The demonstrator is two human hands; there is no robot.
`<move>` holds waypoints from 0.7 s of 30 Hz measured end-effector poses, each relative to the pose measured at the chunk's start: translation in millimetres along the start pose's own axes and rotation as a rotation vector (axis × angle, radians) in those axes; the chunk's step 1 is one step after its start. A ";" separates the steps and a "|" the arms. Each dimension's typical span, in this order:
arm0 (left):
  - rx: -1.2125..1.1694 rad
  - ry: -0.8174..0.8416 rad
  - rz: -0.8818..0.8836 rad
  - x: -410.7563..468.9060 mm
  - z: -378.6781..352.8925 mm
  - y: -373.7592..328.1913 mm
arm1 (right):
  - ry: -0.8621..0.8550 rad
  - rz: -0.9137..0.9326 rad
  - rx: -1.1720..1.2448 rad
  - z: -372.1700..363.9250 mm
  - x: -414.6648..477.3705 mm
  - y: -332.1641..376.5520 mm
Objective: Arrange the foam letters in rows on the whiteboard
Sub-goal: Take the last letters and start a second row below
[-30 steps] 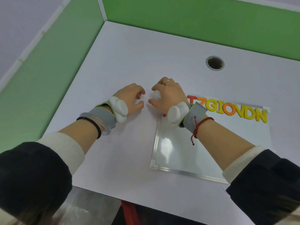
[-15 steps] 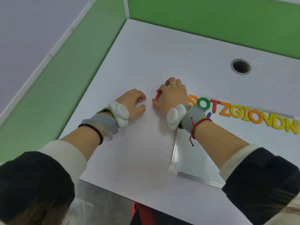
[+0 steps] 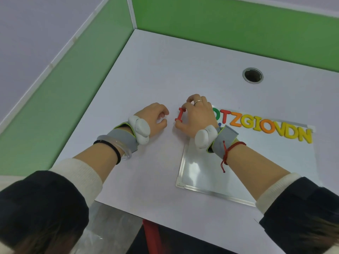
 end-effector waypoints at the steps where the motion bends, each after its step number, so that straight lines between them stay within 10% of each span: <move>1: 0.006 0.001 -0.004 -0.3 -1.8 -6.5 | 0.000 0.000 0.001 3.3 -4.7 -4.6; 21: 0.126 0.075 -0.104 5.2 -57.5 -118.8 | 0.059 -0.071 -0.053 36.2 -67.4 -109.8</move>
Point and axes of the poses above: each hand's wrist, its own x-axis towards the middle knuckle, its own z-axis out of the back of the hand, y = z × x, the point moved 7 cm from there along x, towards the middle knuckle, and after that the axes turned 3 degrees about -z, right-handed, at the moved point
